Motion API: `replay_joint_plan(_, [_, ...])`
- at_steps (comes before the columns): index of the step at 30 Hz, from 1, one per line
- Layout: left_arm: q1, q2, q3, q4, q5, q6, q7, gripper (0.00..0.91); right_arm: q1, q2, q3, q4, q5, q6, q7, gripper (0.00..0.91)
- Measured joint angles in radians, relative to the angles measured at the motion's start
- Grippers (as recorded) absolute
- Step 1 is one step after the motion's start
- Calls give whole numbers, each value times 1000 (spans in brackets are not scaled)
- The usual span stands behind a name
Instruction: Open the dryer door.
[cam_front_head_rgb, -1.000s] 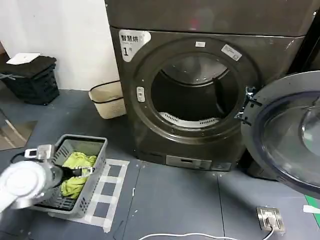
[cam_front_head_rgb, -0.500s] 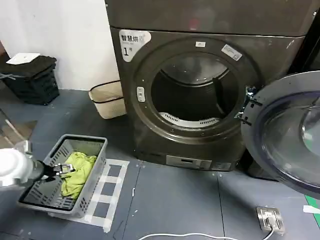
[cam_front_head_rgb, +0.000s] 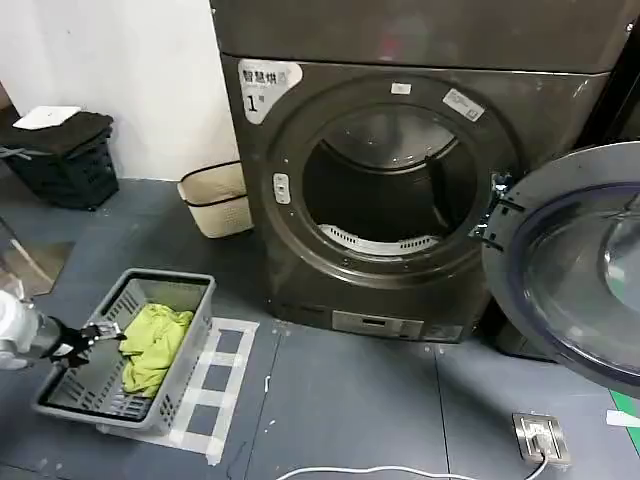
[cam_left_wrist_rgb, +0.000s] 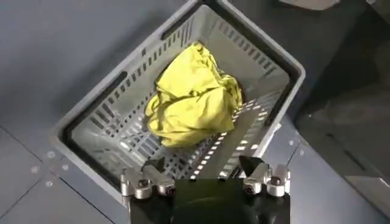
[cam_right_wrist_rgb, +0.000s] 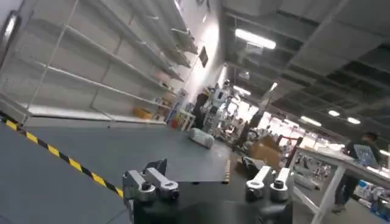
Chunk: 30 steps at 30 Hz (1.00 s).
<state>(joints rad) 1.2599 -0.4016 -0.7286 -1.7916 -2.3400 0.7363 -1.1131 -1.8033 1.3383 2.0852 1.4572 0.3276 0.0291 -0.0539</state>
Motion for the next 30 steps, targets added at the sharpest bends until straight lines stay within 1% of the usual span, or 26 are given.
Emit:
replay_joint_plan(12, [-3,2,-3,17,-11,0,-1,907,4,0,-6,-1,0,2,0,907])
replay_joint_plan(30, [-3,-1,-4,23,-22,0,-4,907,8,7,-6,-3,-10,24,-5,907])
